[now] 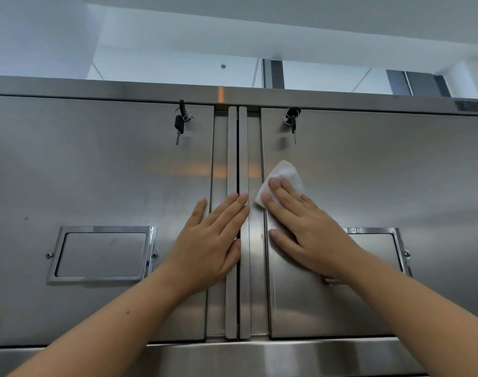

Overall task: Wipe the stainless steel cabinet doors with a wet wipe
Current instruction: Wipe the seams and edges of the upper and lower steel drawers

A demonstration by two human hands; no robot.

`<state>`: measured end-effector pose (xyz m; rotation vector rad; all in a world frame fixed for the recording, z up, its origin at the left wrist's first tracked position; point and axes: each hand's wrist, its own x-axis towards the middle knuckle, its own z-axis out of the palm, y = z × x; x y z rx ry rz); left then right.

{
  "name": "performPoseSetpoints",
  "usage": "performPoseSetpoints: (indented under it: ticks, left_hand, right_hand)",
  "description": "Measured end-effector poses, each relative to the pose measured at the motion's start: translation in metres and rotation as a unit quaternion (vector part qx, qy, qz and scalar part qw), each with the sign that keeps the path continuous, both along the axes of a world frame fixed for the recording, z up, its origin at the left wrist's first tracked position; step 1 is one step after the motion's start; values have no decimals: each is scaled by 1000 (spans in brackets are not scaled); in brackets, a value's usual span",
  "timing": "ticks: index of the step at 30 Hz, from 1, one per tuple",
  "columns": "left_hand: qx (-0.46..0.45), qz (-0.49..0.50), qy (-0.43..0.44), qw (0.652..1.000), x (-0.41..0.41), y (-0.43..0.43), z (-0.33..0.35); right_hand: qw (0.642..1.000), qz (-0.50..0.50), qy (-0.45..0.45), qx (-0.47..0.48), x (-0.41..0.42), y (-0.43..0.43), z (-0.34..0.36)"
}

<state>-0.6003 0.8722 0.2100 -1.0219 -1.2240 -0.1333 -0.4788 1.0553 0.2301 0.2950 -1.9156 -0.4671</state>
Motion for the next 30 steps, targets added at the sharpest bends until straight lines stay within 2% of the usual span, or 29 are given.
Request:
performPoseSetpoints:
  ticks: [6, 13, 16, 25, 30]
  left_hand:
    - [27, 7, -3, 1000, 1, 3, 18]
    - [20, 56, 12, 998, 4, -6, 53]
    - [11, 50, 12, 999, -5, -7, 56]
    - [18, 38, 11, 999, -9, -6, 59]
    - [46, 38, 11, 998, -8, -7, 58]
  right_hand:
    - [995, -90, -13, -29, -4, -13, 53]
    - [997, -64, -29, 13, 6, -6, 31]
    - [995, -80, -53, 14, 10, -11, 42]
    - [992, -119, -31, -41, -10, -46, 108]
    - [993, -103, -24, -45, -11, -43, 95]
